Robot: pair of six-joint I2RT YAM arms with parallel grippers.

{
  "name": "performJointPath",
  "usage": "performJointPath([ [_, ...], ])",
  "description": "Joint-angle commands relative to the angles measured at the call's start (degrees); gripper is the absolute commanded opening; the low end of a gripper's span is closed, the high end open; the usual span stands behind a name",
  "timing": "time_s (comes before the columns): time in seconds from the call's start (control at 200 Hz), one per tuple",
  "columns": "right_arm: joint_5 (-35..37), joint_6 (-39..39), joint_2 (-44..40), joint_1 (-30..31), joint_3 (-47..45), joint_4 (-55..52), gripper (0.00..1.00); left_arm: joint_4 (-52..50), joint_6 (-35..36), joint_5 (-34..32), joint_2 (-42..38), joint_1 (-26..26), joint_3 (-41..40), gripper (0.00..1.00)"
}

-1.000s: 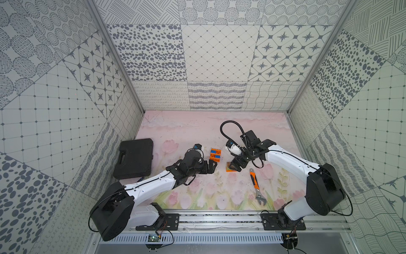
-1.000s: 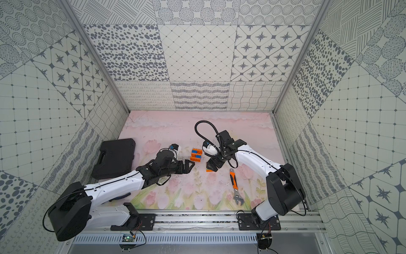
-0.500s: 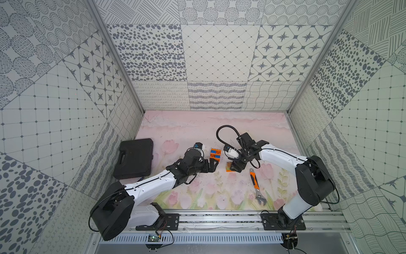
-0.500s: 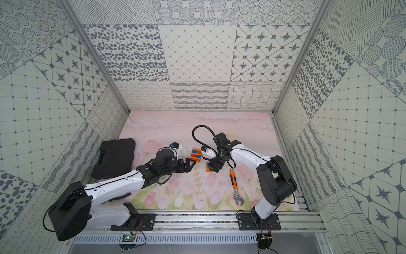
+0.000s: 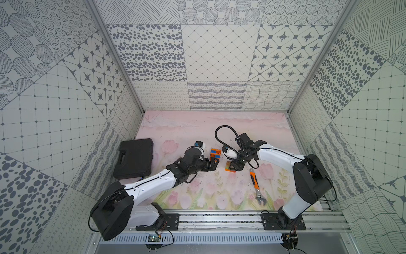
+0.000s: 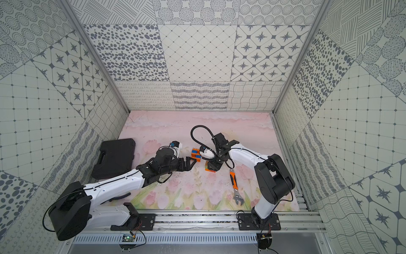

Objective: Assemble the number 5 with lego
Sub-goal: Adjust the lego brick at the center of the board.

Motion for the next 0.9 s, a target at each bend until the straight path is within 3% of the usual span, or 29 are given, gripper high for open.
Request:
performJointPath([
  [0.0, -2.0, 0.5, 1.1, 0.7, 1.7, -0.2, 0.43, -0.2, 0.7, -0.5, 0.1, -0.1, 0.8, 0.99],
  [0.235, -1.4, 0.3, 0.1, 1.9, 1.7, -2.5, 0.31, -1.4, 0.0, -3.1, -1.4, -0.1, 0.3, 0.99],
  [0.51, -14.1, 2.6, -0.6, 2.1, 2.4, -2.2, 0.31, -2.8, -0.8, -9.2, -6.8, -0.1, -2.5, 0.99],
  [0.896, -21.9, 3.6, 5.8, 3.2, 7.2, -6.3, 0.32, -6.4, 0.3, -15.2, -17.7, -0.1, -7.4, 0.99],
])
